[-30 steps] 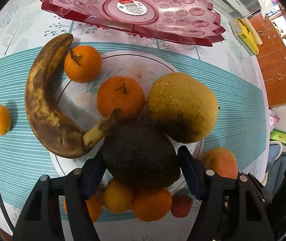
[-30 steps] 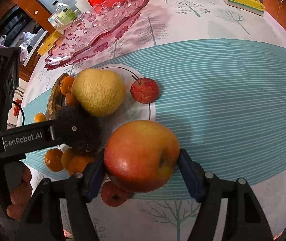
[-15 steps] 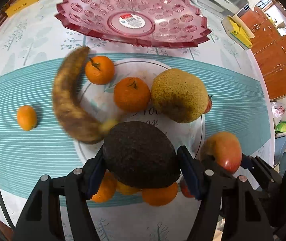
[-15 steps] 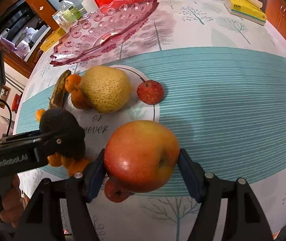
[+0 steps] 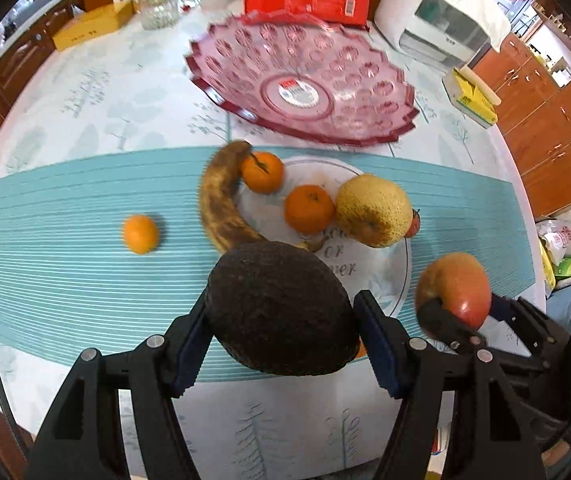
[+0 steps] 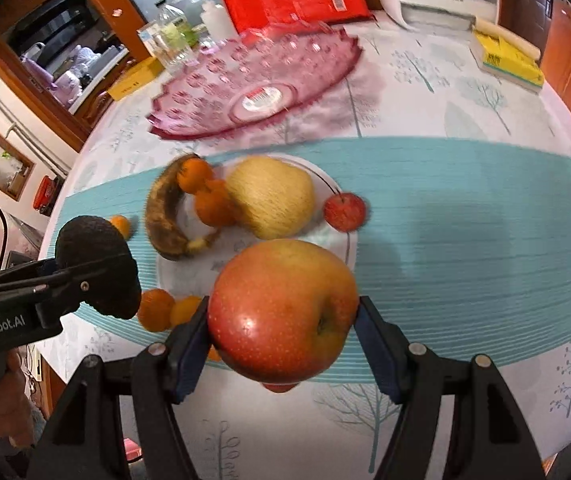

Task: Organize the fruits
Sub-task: 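Carry the avocado and apple into the pink bowl and release both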

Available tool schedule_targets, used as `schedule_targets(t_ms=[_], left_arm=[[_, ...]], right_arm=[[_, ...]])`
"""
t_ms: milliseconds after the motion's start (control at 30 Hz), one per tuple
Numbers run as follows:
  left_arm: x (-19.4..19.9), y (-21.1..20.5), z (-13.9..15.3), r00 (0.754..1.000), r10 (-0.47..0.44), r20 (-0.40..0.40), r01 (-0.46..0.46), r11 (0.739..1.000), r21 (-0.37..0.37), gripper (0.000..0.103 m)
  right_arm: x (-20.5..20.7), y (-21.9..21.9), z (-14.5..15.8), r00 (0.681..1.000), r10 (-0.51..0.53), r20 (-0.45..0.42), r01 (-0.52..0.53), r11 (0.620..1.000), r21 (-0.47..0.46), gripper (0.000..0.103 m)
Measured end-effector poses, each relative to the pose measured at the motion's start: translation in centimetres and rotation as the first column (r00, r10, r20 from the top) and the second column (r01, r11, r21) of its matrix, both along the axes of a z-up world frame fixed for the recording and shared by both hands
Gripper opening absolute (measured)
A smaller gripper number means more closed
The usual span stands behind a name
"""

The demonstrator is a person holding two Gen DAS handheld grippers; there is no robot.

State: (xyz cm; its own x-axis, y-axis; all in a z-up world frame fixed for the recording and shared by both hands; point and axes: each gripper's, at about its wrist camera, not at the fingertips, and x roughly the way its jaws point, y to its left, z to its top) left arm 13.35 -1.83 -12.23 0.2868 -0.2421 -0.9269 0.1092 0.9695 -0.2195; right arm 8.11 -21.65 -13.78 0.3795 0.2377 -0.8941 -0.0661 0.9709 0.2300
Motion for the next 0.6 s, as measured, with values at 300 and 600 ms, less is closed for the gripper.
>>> schedule_targets(t_ms=[300, 600], left_arm=[[1.9, 3.0, 6.4, 0.991, -0.013, 0.134, 0.003, 0.997, 0.072, 0.067], [8.9, 3.4, 10.4, 0.962, -0.066, 0.266, 0.018, 0.984, 0.179, 0.067]], right_arm=[[2.4, 2.3, 6.0, 0.987, 0.088, 0.131, -0.075, 0.992, -0.102, 0.069], [9.8, 0.8, 10.5, 0.961, 0.049, 0.271, 0.024, 0.965, -0.26, 0.069]])
